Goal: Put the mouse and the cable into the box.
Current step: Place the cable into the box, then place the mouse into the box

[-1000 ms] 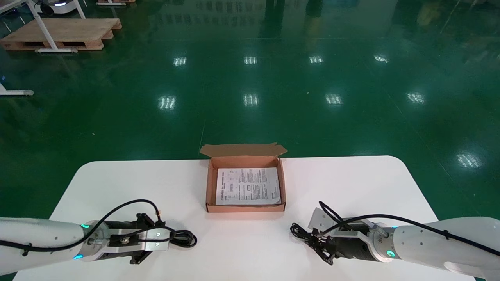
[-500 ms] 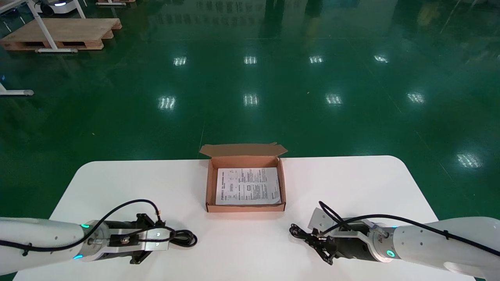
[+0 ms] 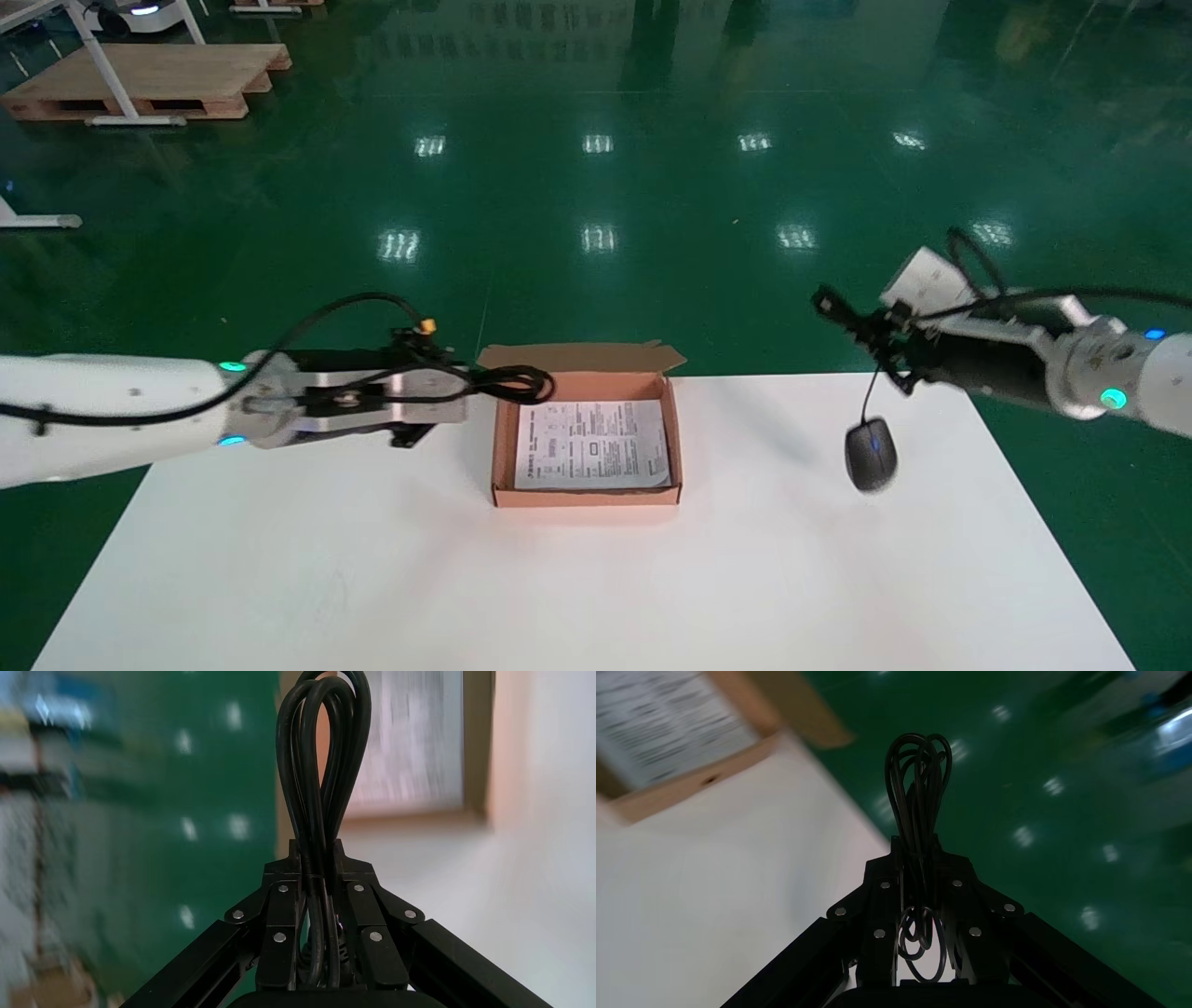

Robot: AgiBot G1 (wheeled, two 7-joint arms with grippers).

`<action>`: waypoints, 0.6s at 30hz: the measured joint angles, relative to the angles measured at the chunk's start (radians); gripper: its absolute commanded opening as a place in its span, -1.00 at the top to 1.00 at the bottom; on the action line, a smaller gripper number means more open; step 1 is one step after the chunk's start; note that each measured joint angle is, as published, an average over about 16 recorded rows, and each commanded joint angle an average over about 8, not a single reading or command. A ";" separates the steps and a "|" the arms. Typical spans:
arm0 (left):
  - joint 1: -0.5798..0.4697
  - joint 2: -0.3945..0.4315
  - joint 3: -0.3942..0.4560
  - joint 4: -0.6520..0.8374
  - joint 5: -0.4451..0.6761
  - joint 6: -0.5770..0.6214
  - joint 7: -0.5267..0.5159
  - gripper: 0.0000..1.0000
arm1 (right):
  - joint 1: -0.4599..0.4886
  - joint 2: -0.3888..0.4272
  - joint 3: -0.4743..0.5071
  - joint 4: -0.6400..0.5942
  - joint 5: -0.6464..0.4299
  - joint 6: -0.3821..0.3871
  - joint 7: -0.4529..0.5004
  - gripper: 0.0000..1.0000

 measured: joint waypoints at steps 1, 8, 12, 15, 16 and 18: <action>-0.006 0.021 0.000 0.017 -0.012 -0.012 0.027 1.00 | 0.014 0.006 0.005 0.007 -0.001 0.005 0.003 1.00; -0.027 0.143 0.011 0.130 -0.063 -0.089 0.171 1.00 | 0.077 0.024 0.023 0.043 -0.004 0.017 0.015 1.00; -0.032 0.172 0.015 0.161 -0.071 -0.110 0.208 1.00 | 0.086 0.027 0.025 0.051 -0.004 0.016 0.020 1.00; -0.032 0.178 0.017 0.168 -0.071 -0.115 0.215 1.00 | 0.087 0.028 0.026 0.052 -0.004 0.016 0.020 1.00; -0.031 0.178 0.018 0.169 -0.068 -0.117 0.215 1.00 | 0.086 0.028 0.026 0.052 -0.004 0.015 0.020 1.00; -0.026 0.179 0.021 0.169 -0.056 -0.131 0.216 1.00 | 0.085 0.027 0.025 0.051 -0.004 0.015 0.020 1.00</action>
